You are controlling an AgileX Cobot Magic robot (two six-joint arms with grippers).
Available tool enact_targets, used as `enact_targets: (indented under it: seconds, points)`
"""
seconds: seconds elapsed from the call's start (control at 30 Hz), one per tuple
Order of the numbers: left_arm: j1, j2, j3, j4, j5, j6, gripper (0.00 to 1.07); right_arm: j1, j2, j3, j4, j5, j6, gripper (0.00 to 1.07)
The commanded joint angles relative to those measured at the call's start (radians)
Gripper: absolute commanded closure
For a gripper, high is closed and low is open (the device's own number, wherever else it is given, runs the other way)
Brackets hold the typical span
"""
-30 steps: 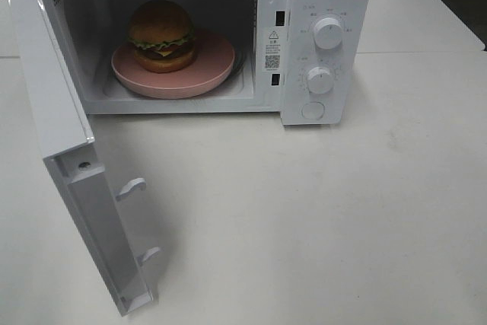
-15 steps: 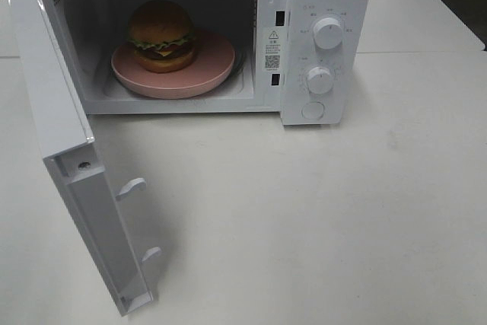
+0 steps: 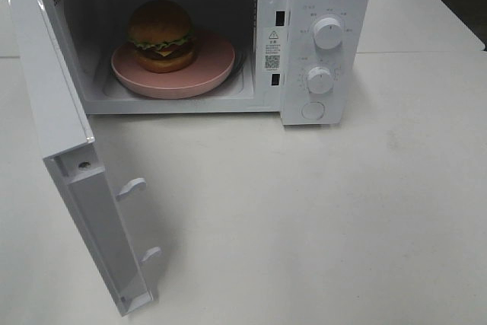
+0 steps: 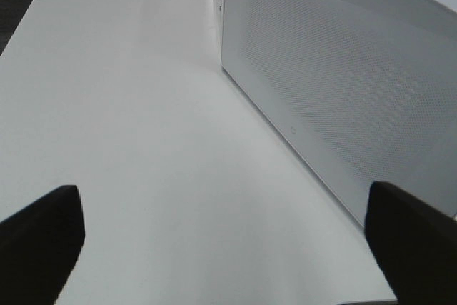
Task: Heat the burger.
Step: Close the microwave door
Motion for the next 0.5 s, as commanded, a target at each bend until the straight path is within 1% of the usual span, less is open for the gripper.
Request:
enact_targets:
  seconds: [0.03,0.5]
  points:
    - [-0.002,-0.017,-0.001,-0.006,-0.01,-0.008,0.06,-0.006,-0.047,0.004,-0.004,0.004,0.006,0.31]
    - [-0.002,-0.016,-0.001,-0.007,-0.01,-0.008,0.06,-0.006,-0.048,0.004,-0.003,0.004,0.004,0.31]
